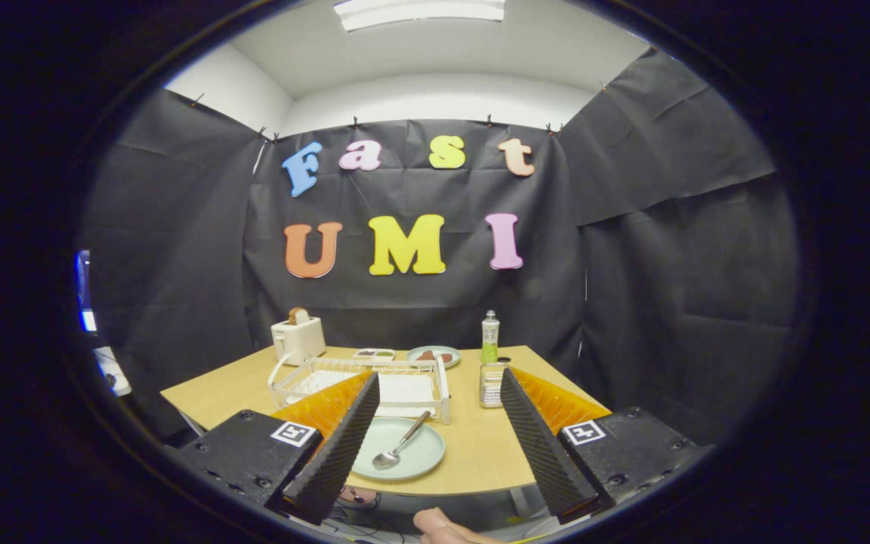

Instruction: Take the plate from the dish rack, then take the spoon from the basket and place it into the plate.

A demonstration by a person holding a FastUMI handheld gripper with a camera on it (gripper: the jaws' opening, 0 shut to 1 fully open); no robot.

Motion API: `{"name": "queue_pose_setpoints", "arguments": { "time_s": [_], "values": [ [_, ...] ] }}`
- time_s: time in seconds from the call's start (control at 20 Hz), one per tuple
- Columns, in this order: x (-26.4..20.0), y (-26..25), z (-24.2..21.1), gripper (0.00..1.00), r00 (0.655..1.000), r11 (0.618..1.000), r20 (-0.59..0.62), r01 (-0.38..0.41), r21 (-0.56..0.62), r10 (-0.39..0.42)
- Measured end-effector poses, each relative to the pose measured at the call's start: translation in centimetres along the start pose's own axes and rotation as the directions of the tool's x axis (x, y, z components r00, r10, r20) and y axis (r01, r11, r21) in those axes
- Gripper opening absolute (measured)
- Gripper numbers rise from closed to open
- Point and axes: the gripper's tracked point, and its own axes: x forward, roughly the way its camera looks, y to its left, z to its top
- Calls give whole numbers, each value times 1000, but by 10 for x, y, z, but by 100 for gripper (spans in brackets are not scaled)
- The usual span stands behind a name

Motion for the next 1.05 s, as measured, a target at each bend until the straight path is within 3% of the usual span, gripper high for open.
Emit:
{"name": "queue_pose_setpoints", "arguments": {
  "time_s": [0.6, 1.05],
  "values": [
    [1, -1, 1, 100, 999, 1000, 34, 12, 12, -13],
    [-5, 25, -4, 100, 997, 998, 54, -57, -19, 58]
  ]
}}
